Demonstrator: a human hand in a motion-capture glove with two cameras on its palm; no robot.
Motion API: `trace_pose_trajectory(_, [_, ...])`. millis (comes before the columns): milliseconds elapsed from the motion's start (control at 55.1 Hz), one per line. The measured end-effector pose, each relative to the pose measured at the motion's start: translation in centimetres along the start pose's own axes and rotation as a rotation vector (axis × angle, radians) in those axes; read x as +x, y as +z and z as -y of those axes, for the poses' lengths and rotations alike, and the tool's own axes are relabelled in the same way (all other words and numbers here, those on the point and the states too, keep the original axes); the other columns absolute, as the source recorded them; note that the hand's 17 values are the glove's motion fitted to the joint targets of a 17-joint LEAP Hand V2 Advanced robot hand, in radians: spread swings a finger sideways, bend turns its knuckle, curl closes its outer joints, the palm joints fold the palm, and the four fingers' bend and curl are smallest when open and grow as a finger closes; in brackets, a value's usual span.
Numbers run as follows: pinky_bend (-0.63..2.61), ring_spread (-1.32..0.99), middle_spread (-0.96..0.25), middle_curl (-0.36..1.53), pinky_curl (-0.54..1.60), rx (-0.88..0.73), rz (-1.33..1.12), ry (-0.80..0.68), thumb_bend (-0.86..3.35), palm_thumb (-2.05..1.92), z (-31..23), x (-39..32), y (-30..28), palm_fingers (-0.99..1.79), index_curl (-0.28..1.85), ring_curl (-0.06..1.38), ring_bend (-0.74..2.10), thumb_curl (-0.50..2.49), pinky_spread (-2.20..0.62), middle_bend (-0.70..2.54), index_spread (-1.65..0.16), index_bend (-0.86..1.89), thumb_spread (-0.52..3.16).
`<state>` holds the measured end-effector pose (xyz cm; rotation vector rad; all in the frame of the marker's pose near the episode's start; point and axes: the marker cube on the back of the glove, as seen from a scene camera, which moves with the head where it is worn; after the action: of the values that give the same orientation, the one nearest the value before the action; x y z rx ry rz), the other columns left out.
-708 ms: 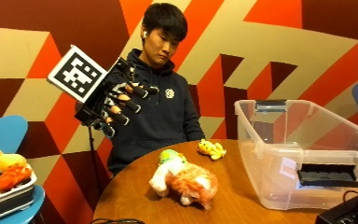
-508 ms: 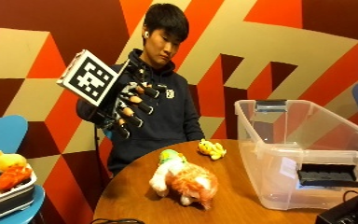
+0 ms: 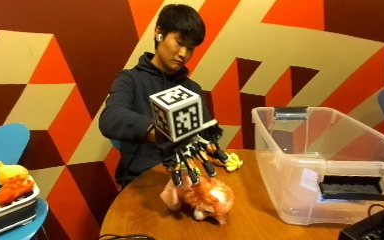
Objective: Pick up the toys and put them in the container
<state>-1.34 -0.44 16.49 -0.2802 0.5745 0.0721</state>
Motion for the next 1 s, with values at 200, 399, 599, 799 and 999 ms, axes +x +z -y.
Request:
trace_pose_trajectory(200, [1.05, 0.04, 0.05, 0.22, 0.38, -0.176, -0.142, 0.065, 0.03, 0.15, 2.2, -0.5, 5.2, -0.15, 0.13, 0.2, 0.28, 0.27, 0.06, 0.12, -0.23, 0.06, 1.3])
trace_pose_trajectory(399, [1.26, -0.11, 0.0, 0.2, 0.4, -0.146, -0.194, 0.057, 0.16, 0.45, 3.2, 0.5, 7.2, 0.42, 0.06, 0.37, 0.99, 0.36, -0.16, 0.16, -0.27, 0.0, 1.31])
trace_pose_trajectory(599, [1.22, -0.31, -0.16, 0.36, 0.42, -0.023, -0.278, -0.024, 0.27, 0.81, 4.7, -0.4, 7.3, 0.82, 0.07, 0.45, 1.09, 0.53, -0.36, 0.56, -0.28, 0.17, 1.0])
trace_pose_trajectory(799, [1.04, -0.32, -0.25, 0.47, 0.4, 0.103, -0.112, -0.124, 0.21, 0.83, 4.4, -2.9, 1.5, 1.02, 0.13, 0.45, 1.03, 0.65, -0.42, 0.73, -0.32, 0.36, 0.55])
trace_pose_trajectory(999, [1.02, -0.32, -0.26, 0.53, 0.43, 0.332, 0.169, -0.237, 0.18, 0.8, 1.7, -8.6, -8.8, 1.02, 0.17, 0.47, 0.99, 0.73, -0.44, 0.73, -0.35, 0.45, 0.32])
